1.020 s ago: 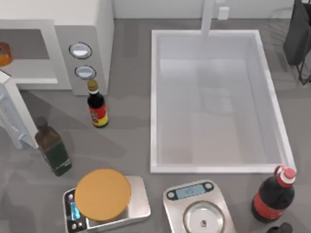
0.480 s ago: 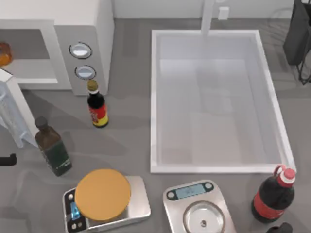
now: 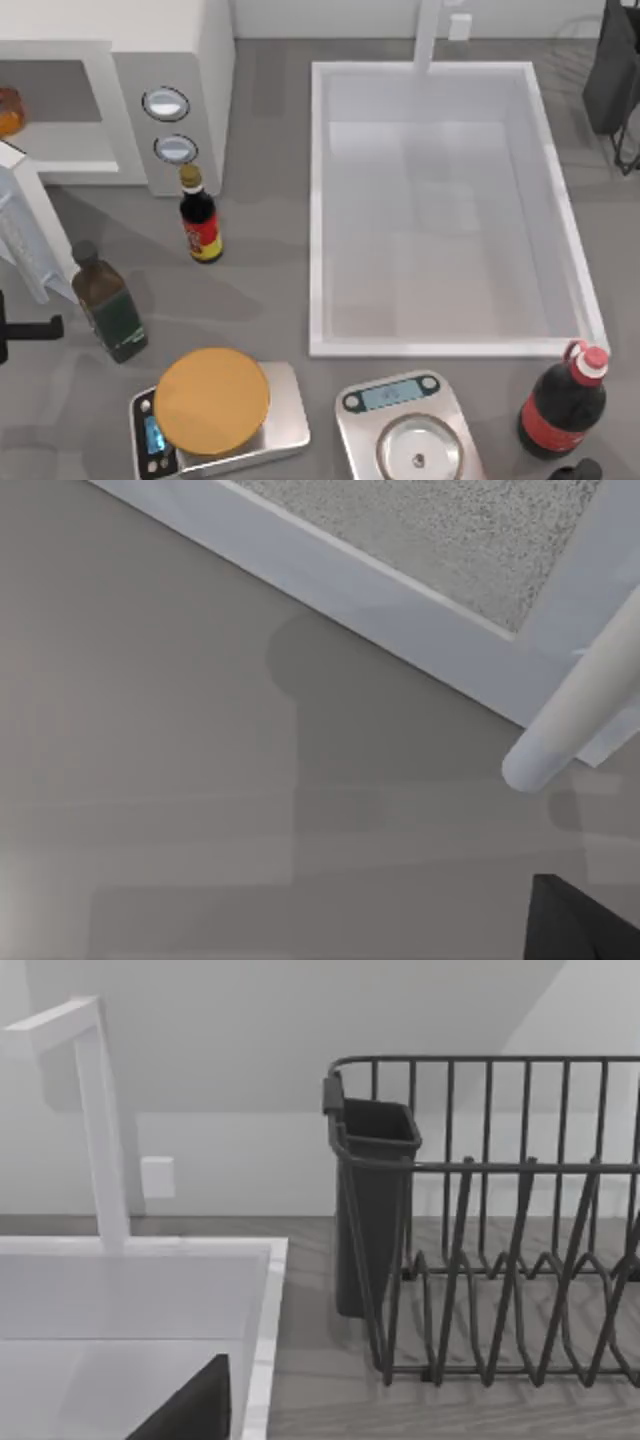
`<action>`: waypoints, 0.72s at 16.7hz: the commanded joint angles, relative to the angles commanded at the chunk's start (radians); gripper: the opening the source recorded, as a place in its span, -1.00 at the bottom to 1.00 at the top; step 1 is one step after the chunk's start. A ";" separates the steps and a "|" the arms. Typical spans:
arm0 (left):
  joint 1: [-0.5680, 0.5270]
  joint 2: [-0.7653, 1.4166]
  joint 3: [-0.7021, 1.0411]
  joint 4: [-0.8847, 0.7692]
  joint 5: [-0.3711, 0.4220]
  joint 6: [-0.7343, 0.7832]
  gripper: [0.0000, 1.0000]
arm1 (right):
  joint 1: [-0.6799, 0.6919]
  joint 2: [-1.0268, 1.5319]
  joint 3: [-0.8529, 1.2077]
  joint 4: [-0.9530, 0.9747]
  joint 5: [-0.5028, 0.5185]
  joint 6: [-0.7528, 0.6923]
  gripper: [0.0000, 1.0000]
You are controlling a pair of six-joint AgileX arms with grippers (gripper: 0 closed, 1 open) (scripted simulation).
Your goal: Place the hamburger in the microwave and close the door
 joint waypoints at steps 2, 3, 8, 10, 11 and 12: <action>0.004 0.002 0.001 0.000 0.003 0.001 -1.00 | 0.000 0.000 0.000 0.000 0.000 0.000 1.00; 0.006 0.003 0.001 0.001 0.001 0.000 -1.00 | 0.000 0.000 0.000 0.000 0.000 0.000 1.00; 0.072 0.088 0.055 0.040 -0.039 -0.023 -1.00 | 0.000 0.000 0.000 0.000 0.000 0.000 1.00; 0.081 0.156 0.104 0.077 -0.046 -0.035 -1.00 | 0.000 0.000 0.000 0.000 0.000 0.000 1.00; 0.079 0.195 0.132 0.096 -0.048 -0.040 -1.00 | 0.000 0.000 0.000 0.000 0.000 0.000 1.00; 0.074 0.235 0.161 0.115 -0.048 -0.043 -1.00 | 0.000 0.000 0.000 0.000 0.000 0.000 1.00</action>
